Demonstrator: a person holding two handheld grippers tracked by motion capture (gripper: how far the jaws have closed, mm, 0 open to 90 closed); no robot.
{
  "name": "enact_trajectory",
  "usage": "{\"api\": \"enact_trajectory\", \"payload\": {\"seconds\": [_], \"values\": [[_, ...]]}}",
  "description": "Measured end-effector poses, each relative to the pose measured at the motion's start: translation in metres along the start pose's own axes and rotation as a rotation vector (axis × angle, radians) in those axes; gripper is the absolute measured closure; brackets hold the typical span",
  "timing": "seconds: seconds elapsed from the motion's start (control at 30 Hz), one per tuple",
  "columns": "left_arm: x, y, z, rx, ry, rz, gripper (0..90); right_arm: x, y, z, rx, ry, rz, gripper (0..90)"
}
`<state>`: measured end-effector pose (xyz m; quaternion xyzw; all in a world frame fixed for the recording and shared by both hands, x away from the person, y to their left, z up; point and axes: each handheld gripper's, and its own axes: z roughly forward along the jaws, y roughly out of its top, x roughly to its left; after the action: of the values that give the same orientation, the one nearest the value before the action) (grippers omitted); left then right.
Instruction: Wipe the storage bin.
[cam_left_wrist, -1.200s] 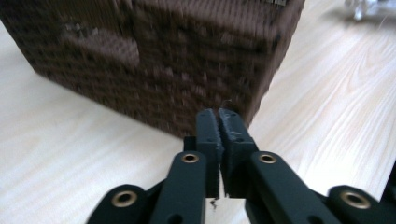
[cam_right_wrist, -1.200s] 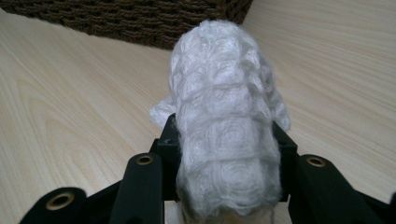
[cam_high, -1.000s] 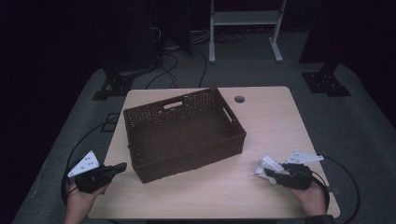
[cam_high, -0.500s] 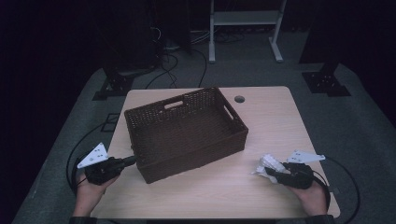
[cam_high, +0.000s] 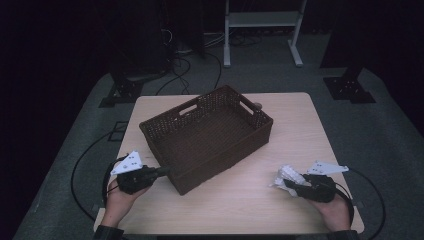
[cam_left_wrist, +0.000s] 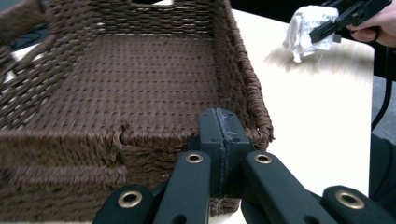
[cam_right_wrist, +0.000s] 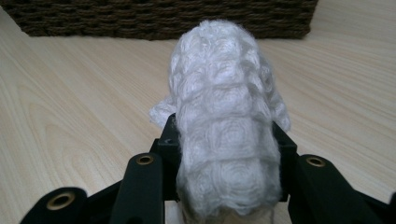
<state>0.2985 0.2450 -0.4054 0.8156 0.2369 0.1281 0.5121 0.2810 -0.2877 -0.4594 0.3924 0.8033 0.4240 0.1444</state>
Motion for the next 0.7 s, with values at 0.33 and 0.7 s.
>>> {"api": "enact_trajectory", "payload": {"seconds": [0.33, 0.7], "values": [[-0.014, 0.019, 0.038, -0.001, -0.077, 0.035, 89.8, 0.001, 0.000, 0.001, 0.002, 0.007, -0.002, 59.6], [-0.023, 0.035, 0.070, -0.010, -0.153, 0.047, 89.7, 0.001, 0.000, 0.002, 0.004, 0.013, -0.002, 59.6]]}}
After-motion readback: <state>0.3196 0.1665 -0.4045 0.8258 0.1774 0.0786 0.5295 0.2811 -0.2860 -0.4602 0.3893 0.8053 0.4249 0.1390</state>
